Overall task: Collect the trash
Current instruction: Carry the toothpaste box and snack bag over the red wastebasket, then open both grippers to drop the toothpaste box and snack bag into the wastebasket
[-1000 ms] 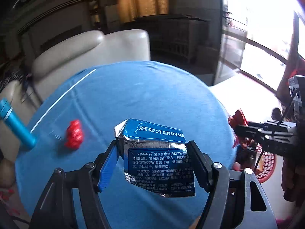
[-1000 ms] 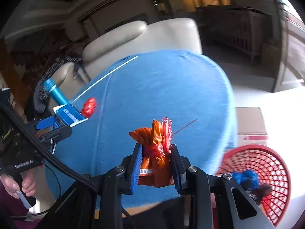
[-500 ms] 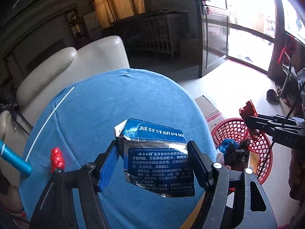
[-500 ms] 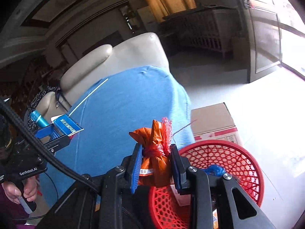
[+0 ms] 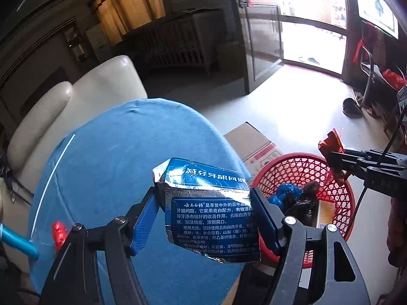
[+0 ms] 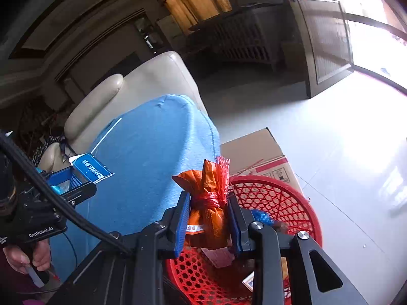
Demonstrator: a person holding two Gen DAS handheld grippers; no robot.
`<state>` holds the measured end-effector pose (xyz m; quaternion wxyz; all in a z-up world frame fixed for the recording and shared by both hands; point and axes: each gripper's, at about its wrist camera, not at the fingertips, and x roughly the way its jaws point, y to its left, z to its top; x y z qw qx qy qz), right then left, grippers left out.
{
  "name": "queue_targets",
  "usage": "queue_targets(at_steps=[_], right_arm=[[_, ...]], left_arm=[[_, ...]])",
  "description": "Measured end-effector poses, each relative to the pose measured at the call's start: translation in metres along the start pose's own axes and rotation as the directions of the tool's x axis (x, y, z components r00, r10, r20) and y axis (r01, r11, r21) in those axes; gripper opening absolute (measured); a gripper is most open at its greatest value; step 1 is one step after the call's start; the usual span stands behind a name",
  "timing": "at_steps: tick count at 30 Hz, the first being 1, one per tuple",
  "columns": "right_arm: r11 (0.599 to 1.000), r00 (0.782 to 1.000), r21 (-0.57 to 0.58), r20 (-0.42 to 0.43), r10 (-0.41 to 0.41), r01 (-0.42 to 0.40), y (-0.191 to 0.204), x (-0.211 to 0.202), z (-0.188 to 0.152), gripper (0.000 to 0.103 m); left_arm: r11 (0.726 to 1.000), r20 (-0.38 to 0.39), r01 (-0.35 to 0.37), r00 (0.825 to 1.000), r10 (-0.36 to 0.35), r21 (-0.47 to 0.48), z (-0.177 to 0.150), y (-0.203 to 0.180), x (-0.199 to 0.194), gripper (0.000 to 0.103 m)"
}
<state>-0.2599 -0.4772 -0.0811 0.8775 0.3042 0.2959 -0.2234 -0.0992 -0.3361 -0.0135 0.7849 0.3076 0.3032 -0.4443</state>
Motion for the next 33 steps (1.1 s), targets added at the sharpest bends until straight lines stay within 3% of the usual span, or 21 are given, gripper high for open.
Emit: queue_targets(at_steps=[12,33], right_arm=[[0.997,1.000,0.071,-0.013,-0.015,0.016,-0.029,-0.007,-0.006,0.031],[0.993,0.999,0.120,-0.054,-0.008,0.015,-0.039,0.002,-0.010,0.031]], left_arm=[[0.995,-0.015,0.063,0.998,-0.062,0.074,0.012,-0.038,0.015,0.073],[0.988,-0.072,0.116,0.991,-0.109,0.102,0.008,-0.058,0.036,0.073]])
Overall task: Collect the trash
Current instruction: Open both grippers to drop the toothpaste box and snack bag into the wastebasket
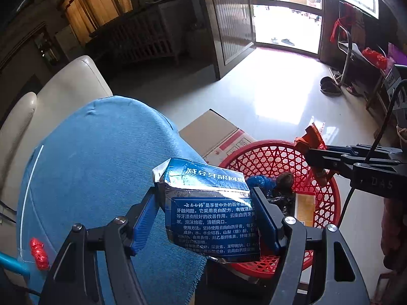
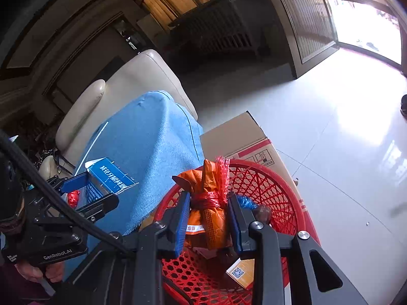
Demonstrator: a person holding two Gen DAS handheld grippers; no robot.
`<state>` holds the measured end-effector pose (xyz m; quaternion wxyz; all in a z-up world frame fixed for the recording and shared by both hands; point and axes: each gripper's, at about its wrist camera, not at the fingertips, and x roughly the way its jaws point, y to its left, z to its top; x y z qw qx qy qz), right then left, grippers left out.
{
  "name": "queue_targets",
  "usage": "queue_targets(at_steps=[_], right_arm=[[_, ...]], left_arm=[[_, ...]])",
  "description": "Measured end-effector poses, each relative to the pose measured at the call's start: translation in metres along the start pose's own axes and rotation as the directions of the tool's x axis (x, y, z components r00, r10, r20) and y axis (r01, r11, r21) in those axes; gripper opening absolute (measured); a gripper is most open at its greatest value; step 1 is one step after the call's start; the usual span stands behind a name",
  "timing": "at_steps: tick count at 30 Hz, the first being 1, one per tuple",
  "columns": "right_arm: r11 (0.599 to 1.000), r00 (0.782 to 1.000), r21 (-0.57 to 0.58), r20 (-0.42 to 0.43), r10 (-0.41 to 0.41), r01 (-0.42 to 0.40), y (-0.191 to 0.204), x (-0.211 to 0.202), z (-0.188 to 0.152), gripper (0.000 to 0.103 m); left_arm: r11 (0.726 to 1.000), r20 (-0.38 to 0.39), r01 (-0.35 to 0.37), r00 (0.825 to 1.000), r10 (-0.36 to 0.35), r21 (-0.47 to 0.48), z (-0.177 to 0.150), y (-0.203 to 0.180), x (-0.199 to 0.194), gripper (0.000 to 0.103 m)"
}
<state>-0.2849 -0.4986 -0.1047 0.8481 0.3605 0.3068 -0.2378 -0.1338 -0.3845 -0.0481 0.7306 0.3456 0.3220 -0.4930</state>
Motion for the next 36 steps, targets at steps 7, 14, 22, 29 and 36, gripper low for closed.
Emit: queue_targets(at_steps=[7,14,22,29,36], right_arm=[[1.000,1.000,0.019,-0.008,0.001,-0.001,-0.006,0.001,-0.002,0.031],[0.999,1.000,0.034,-0.011,0.006,-0.006,-0.010,0.000,-0.001,0.032],[0.999,1.000,0.043,-0.008,0.010,-0.010,-0.011,-0.002,0.002,0.032],[0.999,1.000,0.048,0.006,0.002,-0.003,-0.013,-0.006,0.006,0.032],[0.999,1.000,0.051,0.002,0.008,-0.008,-0.011,-0.008,0.009,0.032]], left_arm=[[1.000,-0.015,0.016,1.000,-0.016,0.003,0.000,-0.005,0.006,0.073],[1.000,-0.014,0.027,1.000,-0.027,0.007,0.000,-0.006,0.005,0.073],[0.999,-0.014,0.043,0.999,-0.043,0.013,0.000,-0.004,0.002,0.074],[0.998,-0.010,0.063,0.998,-0.062,0.024,0.002,-0.005,-0.001,0.074],[0.996,0.002,0.085,0.996,-0.085,0.021,0.002,-0.005,-0.006,0.074]])
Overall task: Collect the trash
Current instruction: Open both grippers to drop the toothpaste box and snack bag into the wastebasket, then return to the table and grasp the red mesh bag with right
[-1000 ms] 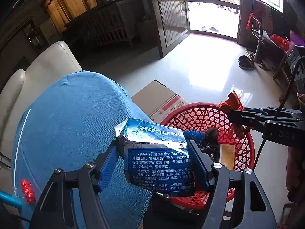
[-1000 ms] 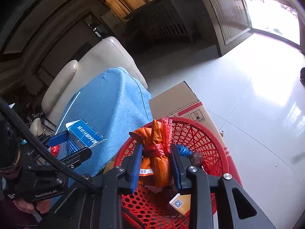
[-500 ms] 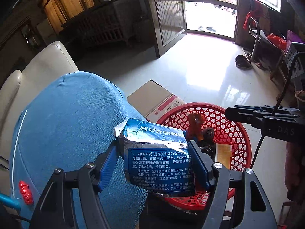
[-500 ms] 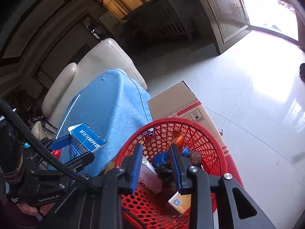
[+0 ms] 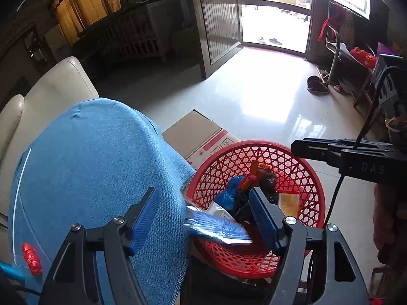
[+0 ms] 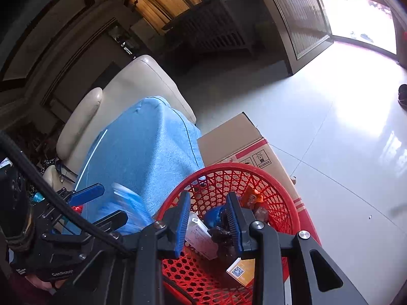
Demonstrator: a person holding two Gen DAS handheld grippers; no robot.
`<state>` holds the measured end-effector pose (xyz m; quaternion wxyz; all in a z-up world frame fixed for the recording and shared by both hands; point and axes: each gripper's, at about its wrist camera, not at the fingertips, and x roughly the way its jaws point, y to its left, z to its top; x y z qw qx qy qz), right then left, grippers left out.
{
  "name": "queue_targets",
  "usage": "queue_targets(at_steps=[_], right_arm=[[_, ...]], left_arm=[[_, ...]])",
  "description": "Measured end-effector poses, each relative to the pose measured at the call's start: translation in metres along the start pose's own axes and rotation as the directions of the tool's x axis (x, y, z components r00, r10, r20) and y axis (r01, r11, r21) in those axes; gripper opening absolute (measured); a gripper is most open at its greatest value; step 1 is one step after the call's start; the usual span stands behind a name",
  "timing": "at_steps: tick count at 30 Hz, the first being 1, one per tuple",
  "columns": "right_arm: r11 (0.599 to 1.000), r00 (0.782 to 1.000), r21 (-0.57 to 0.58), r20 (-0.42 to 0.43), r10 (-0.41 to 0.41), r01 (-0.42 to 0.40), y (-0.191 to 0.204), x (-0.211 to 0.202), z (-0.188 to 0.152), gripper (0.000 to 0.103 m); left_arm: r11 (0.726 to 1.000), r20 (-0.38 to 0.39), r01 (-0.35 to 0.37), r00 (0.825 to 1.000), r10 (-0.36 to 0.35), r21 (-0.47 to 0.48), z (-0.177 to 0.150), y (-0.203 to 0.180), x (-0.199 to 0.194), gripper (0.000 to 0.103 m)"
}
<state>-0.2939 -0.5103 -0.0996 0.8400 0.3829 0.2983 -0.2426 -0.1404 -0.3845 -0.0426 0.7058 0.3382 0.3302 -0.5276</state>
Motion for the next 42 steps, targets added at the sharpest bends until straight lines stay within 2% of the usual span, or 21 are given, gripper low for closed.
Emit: queue_targets(at_steps=[7,13,18,21,23,26,29,30,32,34,37,40,42], right_arm=[[1.000,1.000,-0.008,0.002,-0.004,0.004,0.006,-0.001,-0.001,0.032],[0.999,1.000,-0.040,-0.008,0.000,-0.001,0.020,0.002,0.000,0.032],[0.997,1.000,-0.080,-0.027,0.009,-0.011,0.042,0.009,0.000,0.032],[0.993,0.999,-0.118,-0.041,0.014,-0.019,0.061,0.015,-0.003,0.032],[0.990,0.999,-0.141,-0.049,0.019,-0.026,0.074,0.018,-0.005,0.032],[0.983,0.996,-0.178,-0.078,0.035,-0.049,0.099,0.030,-0.010,0.032],[0.972,0.990,-0.217,-0.122,0.064,-0.090,0.128,0.045,-0.014,0.032],[0.965,0.987,-0.238,-0.144,0.078,-0.111,0.142,0.053,-0.016,0.032],[0.948,0.978,-0.281,-0.183,0.099,-0.148,0.172,0.066,-0.020,0.032],[0.922,0.966,-0.333,-0.227,0.126,-0.199,0.207,0.081,-0.026,0.032],[0.880,0.940,-0.387,-0.299,0.164,-0.276,0.263,0.106,-0.034,0.032],[0.838,0.901,-0.406,-0.383,0.205,-0.364,0.321,0.136,-0.045,0.032],[0.824,0.881,-0.407,-0.424,0.212,-0.394,0.353,0.157,-0.053,0.032]], left_arm=[[1.000,0.025,-0.009,1.000,0.009,-0.001,-0.003,0.003,-0.011,0.074],[0.996,0.049,-0.080,0.995,0.081,-0.031,-0.026,0.028,-0.029,0.074],[0.978,0.021,-0.157,0.987,0.161,-0.139,-0.066,0.074,-0.045,0.074],[0.948,-0.015,-0.214,0.976,0.217,-0.235,-0.098,0.113,-0.057,0.074],[0.913,-0.046,-0.270,0.962,0.269,-0.304,-0.125,0.141,-0.068,0.074],[0.846,-0.093,-0.357,0.932,0.350,-0.395,-0.167,0.180,-0.087,0.074],[0.766,-0.147,-0.417,0.905,0.399,-0.489,-0.212,0.216,-0.106,0.074],[0.729,-0.169,-0.438,0.894,0.414,-0.526,-0.229,0.229,-0.114,0.074],[0.675,-0.199,-0.465,0.878,0.436,-0.573,-0.255,0.245,-0.125,0.074],[0.614,-0.226,-0.489,0.860,0.457,-0.620,-0.281,0.260,-0.139,0.074],[0.542,-0.251,-0.504,0.844,0.473,-0.673,-0.315,0.272,-0.156,0.074],[0.489,-0.271,-0.511,0.834,0.480,-0.707,-0.342,0.280,-0.166,0.074],[0.458,-0.282,-0.517,0.826,0.488,-0.723,-0.358,0.281,-0.173,0.074]])
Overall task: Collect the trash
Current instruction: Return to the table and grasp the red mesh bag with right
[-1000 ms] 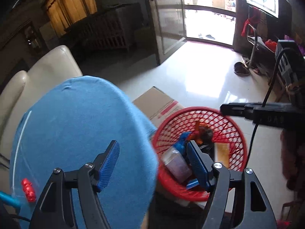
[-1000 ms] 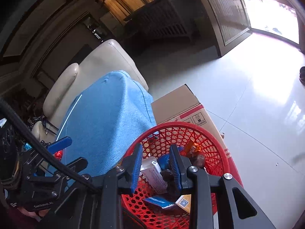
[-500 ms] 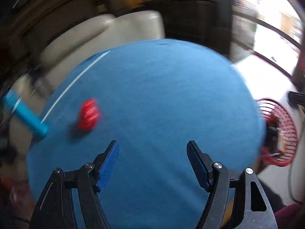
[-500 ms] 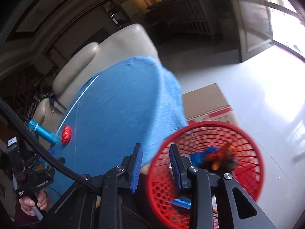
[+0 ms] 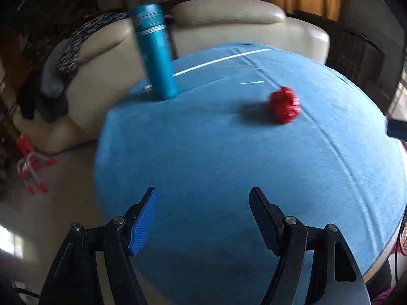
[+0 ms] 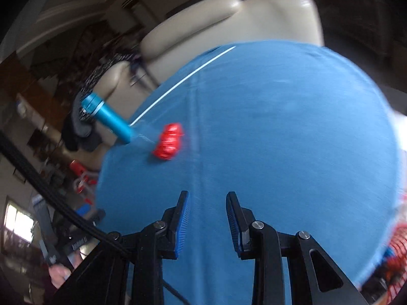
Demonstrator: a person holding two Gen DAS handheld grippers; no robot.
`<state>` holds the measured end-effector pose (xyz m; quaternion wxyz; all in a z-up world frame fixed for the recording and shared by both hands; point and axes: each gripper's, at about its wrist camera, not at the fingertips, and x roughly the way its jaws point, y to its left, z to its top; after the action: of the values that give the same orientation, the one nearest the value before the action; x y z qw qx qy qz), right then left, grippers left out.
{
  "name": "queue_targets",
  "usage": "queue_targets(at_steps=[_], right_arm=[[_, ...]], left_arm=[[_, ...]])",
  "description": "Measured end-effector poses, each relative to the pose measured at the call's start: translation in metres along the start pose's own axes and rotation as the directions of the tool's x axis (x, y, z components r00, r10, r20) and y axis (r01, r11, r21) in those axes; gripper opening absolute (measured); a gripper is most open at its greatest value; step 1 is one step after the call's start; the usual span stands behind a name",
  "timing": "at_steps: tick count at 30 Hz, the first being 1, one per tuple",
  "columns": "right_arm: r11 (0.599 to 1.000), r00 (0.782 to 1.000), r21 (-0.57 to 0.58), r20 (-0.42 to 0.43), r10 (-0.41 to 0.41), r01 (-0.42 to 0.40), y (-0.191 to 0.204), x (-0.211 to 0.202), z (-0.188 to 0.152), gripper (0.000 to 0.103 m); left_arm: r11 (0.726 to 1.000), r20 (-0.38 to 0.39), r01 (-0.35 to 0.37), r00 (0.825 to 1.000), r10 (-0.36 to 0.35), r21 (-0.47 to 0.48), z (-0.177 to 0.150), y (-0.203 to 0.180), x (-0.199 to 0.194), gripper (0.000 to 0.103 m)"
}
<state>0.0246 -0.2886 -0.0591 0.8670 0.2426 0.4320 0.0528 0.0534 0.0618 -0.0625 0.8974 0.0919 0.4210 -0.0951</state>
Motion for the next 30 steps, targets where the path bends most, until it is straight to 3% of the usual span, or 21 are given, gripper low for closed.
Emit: queue_targets(at_steps=[8,15,17,18,21,23,30], right_arm=[[0.998,0.991,0.048,-0.124,0.047,-0.041,0.056,0.116,0.053,0.033],[0.994,0.984,0.075,-0.165,-0.061,0.074,0.075,0.188,0.083,0.036],[0.991,0.980,0.091,-0.181,-0.082,0.100,0.074,0.201,0.086,0.065],[0.989,0.978,0.100,-0.190,-0.091,0.112,0.073,0.206,0.088,0.065],[0.987,0.982,0.087,-0.148,-0.118,0.132,0.078,0.214,0.088,0.063],[0.987,0.983,0.033,-0.107,-0.151,0.155,0.086,0.212,0.086,0.043],[0.990,0.990,-0.082,-0.070,-0.124,0.118,0.095,0.186,0.072,0.042]], left_arm=[[0.994,-0.014,-0.040,0.999,0.039,-0.104,-0.028,0.066,0.002,0.074],[0.978,-0.044,-0.093,0.995,0.086,-0.188,-0.047,0.114,0.000,0.074],[0.972,-0.053,-0.103,0.994,0.094,-0.210,-0.050,0.126,0.000,0.074],[0.970,-0.056,-0.106,0.994,0.095,-0.219,-0.050,0.130,0.001,0.074],[0.966,-0.053,-0.107,0.994,0.097,-0.233,-0.046,0.139,0.002,0.074],[0.967,-0.039,-0.102,0.995,0.096,-0.232,-0.042,0.140,0.000,0.074],[0.982,0.043,0.006,0.999,0.002,-0.188,0.001,0.110,-0.008,0.074]])
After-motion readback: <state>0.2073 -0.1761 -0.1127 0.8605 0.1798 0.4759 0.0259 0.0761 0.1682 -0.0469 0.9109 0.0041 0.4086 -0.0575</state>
